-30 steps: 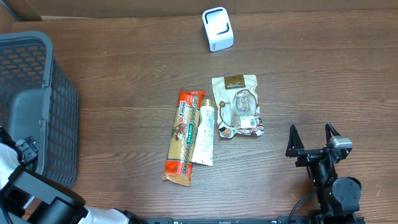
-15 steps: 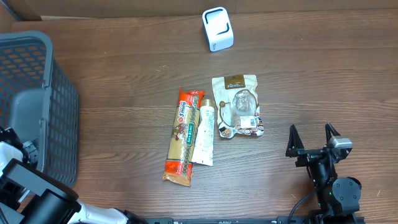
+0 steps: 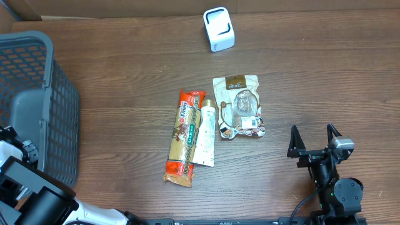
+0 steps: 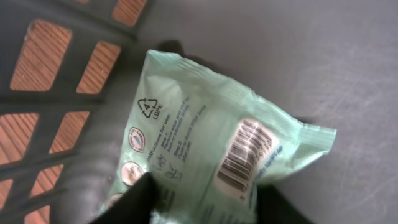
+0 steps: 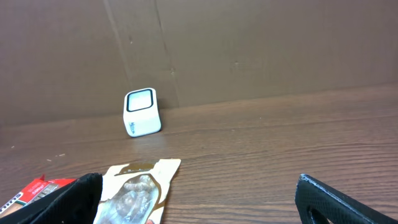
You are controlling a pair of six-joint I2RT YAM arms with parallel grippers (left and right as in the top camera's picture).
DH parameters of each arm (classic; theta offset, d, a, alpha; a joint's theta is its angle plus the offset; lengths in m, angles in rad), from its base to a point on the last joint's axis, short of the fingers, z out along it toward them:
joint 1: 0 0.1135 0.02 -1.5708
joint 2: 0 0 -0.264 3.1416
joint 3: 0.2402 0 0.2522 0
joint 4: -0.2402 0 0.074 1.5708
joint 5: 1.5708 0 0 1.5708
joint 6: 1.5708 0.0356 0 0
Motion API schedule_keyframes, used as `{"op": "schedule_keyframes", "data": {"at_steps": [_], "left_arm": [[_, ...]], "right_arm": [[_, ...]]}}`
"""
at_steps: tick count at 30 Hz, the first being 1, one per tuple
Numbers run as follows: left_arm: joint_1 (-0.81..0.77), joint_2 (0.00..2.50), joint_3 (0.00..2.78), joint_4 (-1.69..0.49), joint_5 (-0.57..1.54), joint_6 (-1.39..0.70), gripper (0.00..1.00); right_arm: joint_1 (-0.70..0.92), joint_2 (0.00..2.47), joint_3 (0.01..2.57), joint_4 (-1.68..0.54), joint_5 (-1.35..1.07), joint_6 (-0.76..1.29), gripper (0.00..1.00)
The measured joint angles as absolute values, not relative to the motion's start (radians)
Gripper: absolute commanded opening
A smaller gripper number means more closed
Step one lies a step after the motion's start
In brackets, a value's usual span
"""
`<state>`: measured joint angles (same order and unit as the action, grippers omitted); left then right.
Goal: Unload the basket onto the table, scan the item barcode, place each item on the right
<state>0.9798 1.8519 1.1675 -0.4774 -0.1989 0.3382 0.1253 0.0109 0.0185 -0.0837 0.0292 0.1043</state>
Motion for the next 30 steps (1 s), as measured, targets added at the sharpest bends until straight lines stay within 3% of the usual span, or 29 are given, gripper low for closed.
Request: {"op": "schedule_keyframes", "data": {"at_steps": [1,9,21,30], "left_arm": [[0.98,1.852,1.169,-0.479,-0.199,0.342,0.04],[0.979,1.851,1.192,-0.509,-0.127,0.337,0.04],[0.926,1.863,1.488,-0.846,0.28,0.058,0.04],[0.923,1.772,1.773,-0.895,0.604,-0.108,0.04]], "right_arm": [[0.125,0.011,0.019,-0.084,0.029,0.104,1.0],[0.125,0.011,0.019,-0.084,0.029,0.104,1.0],[0.125,0.011,0.019,-0.084,0.03,0.104,1.0],[0.125,0.011,0.019,-0.084,0.029,0.104,1.0]]}}
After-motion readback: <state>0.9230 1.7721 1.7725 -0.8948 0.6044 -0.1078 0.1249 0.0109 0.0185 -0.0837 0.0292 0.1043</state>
